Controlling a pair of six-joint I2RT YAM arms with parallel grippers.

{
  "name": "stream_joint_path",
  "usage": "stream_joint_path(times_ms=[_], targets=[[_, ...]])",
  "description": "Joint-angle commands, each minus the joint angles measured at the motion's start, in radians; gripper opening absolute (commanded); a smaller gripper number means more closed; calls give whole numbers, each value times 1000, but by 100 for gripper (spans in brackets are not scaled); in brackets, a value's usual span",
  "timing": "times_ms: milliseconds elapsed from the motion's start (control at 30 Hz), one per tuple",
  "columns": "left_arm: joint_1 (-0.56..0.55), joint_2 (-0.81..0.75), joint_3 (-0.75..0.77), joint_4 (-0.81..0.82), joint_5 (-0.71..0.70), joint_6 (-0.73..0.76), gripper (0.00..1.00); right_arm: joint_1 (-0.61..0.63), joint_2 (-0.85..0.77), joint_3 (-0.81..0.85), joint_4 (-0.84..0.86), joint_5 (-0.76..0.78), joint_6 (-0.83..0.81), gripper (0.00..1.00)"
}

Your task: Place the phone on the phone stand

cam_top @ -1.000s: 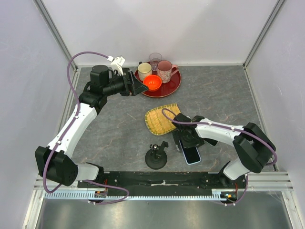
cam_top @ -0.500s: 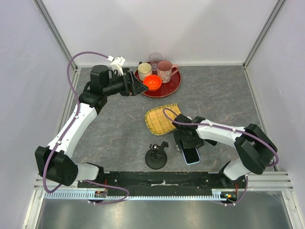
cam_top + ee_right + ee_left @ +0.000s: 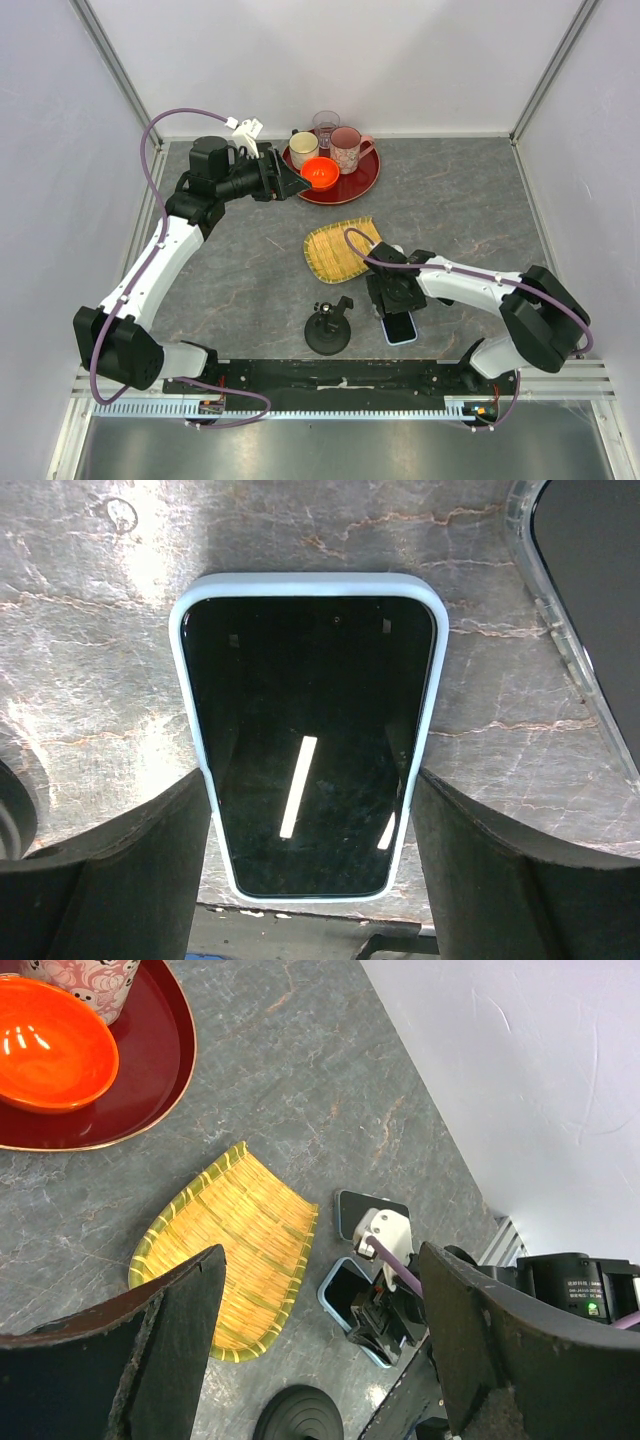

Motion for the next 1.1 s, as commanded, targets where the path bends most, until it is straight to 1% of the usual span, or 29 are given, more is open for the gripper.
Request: stream_joint_path(times_ms=[0,33,67,167,333,400,433,500,567,600,700,767,867,967,1067], targets=[[4,-4,-5,46,32,-28,84,2,-51,-23,91,95,26,17],[4,-2,-6,48,32,-30,84,2,-65,-20,97,104,26,6],[4,-2,-6,46,33,-30,84,4,-80,-19,100,114,23,0],[2,0,-6,49,36,-33,84,2,-140,-13,122,112,3,0],[2,10,-9,65,64,-39,84,2,-278,-13,162,160,-19,0],[1,26,-8,94,130,-53,84,4,-365,-11,182,170,-31,0],[1,50,-11,108,189,-77,84,2,-396,-9,211,175,-51,0],[-18,75,-9,145,232,-102,83,2,-479,1,243,170,-80,0],[-51,105,0,154,275,-114,77,2,-516,17,291,157,-135,0],[-65,110,3,155,285,-113,77,2,-530,39,303,149,-153,0],[-124,119,8,155,289,-97,78,4,-492,116,309,106,-216,0],[-166,121,6,155,283,-78,82,4,-465,150,303,88,-229,0],[-211,124,1,149,260,-59,86,4,-447,184,327,69,-235,0],[-236,148,12,128,253,-50,84,8,-441,193,364,40,-224,0],[-242,174,18,117,260,-57,79,17,-422,202,392,25,-217,0]])
